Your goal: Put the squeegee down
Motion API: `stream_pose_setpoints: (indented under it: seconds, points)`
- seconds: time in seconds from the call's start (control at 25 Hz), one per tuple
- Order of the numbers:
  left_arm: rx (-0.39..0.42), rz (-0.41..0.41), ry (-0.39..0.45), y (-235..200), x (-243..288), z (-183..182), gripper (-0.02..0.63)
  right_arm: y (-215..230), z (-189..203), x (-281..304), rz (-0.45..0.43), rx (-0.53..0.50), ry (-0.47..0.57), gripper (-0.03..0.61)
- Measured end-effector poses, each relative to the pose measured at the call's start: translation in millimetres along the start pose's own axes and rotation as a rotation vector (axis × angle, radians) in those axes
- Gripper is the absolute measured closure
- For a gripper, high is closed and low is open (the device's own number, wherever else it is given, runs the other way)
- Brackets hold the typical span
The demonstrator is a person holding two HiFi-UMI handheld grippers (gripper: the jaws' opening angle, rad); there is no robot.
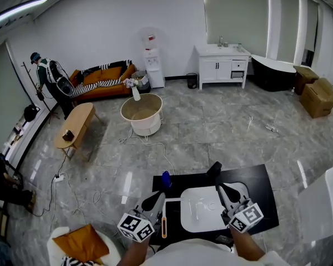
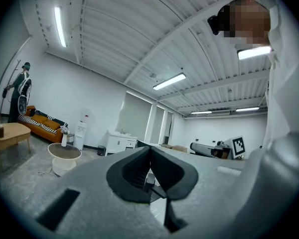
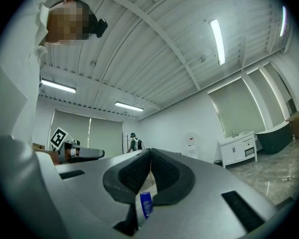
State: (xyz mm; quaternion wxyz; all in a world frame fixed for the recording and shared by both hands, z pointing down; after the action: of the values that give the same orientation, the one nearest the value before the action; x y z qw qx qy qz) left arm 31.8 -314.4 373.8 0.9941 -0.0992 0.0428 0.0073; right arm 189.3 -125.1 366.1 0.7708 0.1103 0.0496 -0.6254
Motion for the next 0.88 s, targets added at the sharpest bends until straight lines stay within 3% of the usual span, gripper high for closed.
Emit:
stream_pose_setpoints:
  seconds: [0.4, 0.72, 0.88]
  points:
    - [-0.054, -0.023, -0.068, 8, -6, 14, 0.597, -1, 12, 6, -0.091, 0.006, -0.034, 0.563]
    - [-0.066, -0.073, -0.066, 17, -16, 23, 0.597, 2, 17, 5, -0.149, 0.023, -0.042, 0.563]
    - [-0.083, -0.058, -0.079, 21, -14, 35, 0.597, 9, 23, 3, -0.152, 0.032, -0.054, 0.563]
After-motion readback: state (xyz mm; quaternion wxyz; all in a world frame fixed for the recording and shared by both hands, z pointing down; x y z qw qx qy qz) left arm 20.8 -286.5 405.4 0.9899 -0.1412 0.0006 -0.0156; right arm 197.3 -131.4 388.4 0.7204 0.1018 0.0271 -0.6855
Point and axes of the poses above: the fingertips, and each gripper's own axes: x forward along the fingers, y to its right, z out of its underside, the point moved 3 cm from there along -x, backward along the fingers, and after that the axes turned 3 degrees about y, right-handed, at the moved point
